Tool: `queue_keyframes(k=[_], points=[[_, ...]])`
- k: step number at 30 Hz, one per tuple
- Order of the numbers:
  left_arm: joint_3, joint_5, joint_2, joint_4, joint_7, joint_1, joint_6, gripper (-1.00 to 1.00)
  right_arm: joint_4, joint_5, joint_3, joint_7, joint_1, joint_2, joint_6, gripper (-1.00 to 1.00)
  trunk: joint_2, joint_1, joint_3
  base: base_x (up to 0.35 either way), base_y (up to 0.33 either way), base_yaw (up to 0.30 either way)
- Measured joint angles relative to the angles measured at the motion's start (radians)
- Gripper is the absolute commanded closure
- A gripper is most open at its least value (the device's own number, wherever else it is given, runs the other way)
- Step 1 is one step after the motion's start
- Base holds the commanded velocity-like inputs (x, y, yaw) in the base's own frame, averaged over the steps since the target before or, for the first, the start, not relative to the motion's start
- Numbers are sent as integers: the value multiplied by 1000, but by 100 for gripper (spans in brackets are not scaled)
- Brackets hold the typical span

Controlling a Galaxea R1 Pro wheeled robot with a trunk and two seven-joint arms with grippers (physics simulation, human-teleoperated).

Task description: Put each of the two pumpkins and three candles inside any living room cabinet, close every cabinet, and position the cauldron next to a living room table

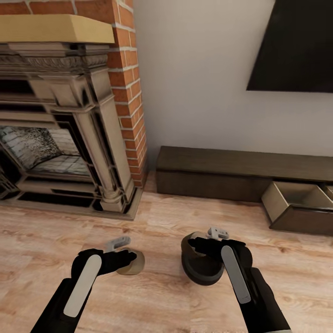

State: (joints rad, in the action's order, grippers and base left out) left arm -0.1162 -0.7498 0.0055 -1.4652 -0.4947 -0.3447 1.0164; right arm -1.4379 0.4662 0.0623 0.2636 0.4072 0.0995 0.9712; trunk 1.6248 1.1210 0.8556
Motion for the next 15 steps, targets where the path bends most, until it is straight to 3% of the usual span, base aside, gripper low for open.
queue_keyframes(k=[5,15], points=[[-25,1,0,0,0,0,-2,100,1,0,0,0,0,0,-1,100,-35,-19,-13,0,0,-261],[-27,2,0,0,0,0,-2,100,4,0,1,0,1,0,0,100,-105,-58,-38,0,0,-261]])
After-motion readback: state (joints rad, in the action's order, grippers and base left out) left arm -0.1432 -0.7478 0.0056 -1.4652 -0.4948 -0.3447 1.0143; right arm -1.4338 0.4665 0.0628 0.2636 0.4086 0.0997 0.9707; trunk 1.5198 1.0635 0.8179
